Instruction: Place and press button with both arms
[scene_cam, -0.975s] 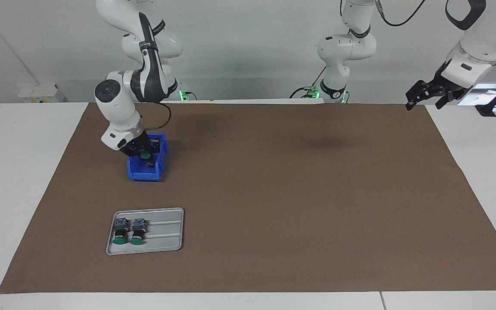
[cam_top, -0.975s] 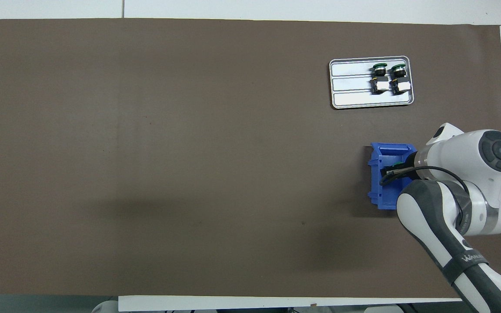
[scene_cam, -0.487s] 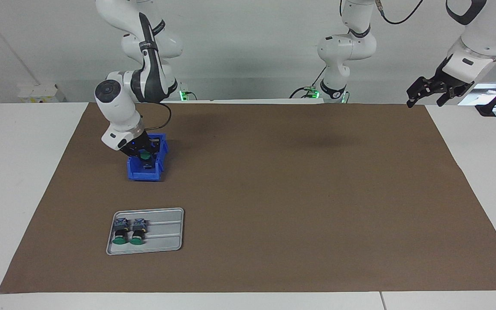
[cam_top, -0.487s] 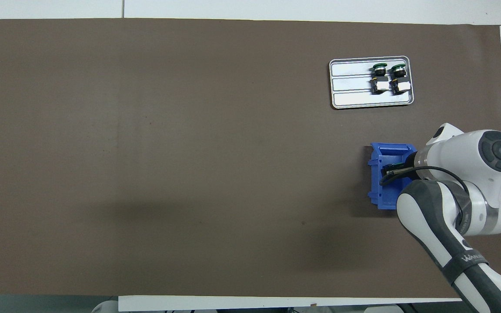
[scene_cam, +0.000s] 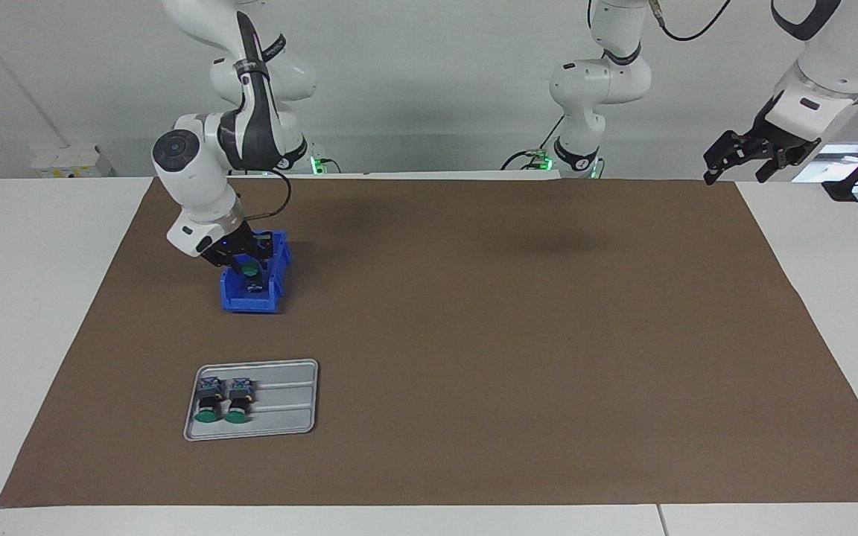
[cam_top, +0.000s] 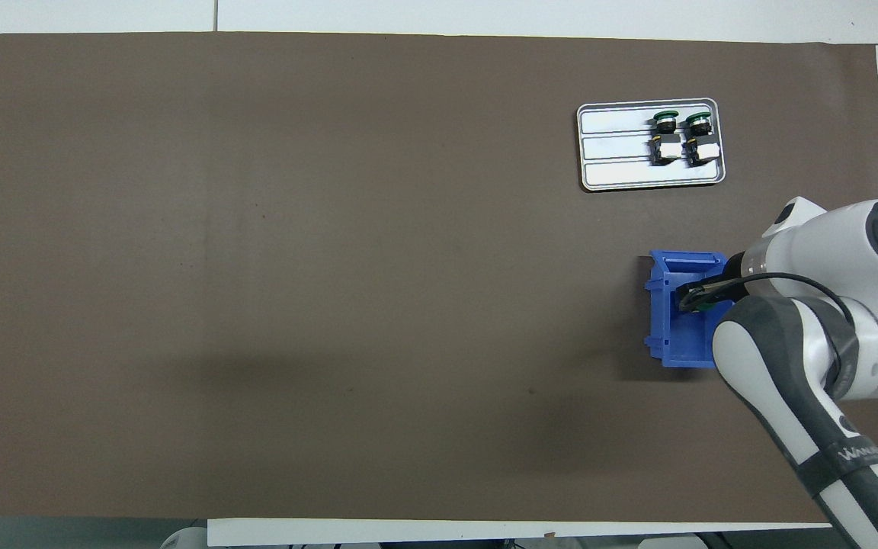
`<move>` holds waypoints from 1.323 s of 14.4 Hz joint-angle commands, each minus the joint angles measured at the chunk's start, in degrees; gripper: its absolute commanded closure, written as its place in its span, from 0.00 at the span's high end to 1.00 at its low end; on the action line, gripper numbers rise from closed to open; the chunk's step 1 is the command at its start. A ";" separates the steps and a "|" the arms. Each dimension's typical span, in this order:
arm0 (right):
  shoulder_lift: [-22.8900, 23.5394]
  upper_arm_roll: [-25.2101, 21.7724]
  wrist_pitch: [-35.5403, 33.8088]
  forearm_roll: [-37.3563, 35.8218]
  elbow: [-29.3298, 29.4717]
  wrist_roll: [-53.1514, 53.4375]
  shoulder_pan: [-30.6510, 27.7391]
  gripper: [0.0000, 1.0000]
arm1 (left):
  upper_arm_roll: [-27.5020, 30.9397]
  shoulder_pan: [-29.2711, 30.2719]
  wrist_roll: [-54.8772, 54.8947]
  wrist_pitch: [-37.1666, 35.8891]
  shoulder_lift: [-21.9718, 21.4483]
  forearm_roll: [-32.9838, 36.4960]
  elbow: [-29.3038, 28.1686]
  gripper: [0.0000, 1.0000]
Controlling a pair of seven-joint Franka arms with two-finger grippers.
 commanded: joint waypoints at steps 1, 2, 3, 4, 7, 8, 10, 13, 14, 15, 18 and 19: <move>-0.56 0.30 -9.01 0.09 9.08 -1.80 -1.09 0.99 | -5.43 3.77 0.14 0.49 -1.32 0.21 -1.13 1.00; -0.47 0.30 -11.65 0.09 12.34 -1.80 -1.18 0.99 | -5.53 3.78 -0.03 0.58 -1.32 0.21 -1.04 1.00; -0.21 0.30 -14.81 0.09 15.76 -1.89 -1.44 0.99 | -5.79 3.78 -0.21 0.67 -1.24 0.21 -1.12 1.00; 0.05 0.21 -18.67 0.27 19.28 -1.80 -2.05 0.99 | -5.88 3.43 -0.38 0.58 -1.23 0.21 -1.13 1.00; 1.28 0.21 -27.64 0.18 29.56 -1.45 -4.43 0.99 | -5.79 2.99 -1.35 0.58 -1.23 0.21 -1.13 1.00; 2.85 0.21 -31.33 0.00 33.34 -1.28 -5.13 0.99 | -5.53 2.99 -1.44 0.58 -1.32 0.21 -1.21 1.00; 4.62 0.21 -33.91 -2.26 38.01 -1.36 -4.88 0.99 | -5.53 3.08 -1.44 0.58 -1.32 0.21 -1.21 1.00; 7.16 0.56 -33.91 -2.73 42.40 -1.19 -4.87 0.99 | -5.53 3.69 -1.35 0.67 -1.32 0.21 -1.48 1.00; 8.22 0.56 -34.35 -2.55 43.56 -1.19 -4.53 0.99 | -5.44 3.61 -1.44 0.15 -1.32 0.21 -1.30 1.00; 8.23 0.65 -35.13 -1.85 43.48 -1.19 -5.13 0.99 | -5.53 3.43 -1.44 0.14 -1.41 0.21 -1.39 1.00; 7.53 0.30 -36.20 -1.84 43.40 -0.75 -4.78 0.99 | -5.53 3.34 -1.35 0.67 -1.41 0.30 -1.21 1.00; 6.92 0.30 -36.20 -2.02 43.13 -0.75 -4.79 0.99 | -5.53 3.17 -1.35 0.58 -1.41 0.30 -1.30 1.00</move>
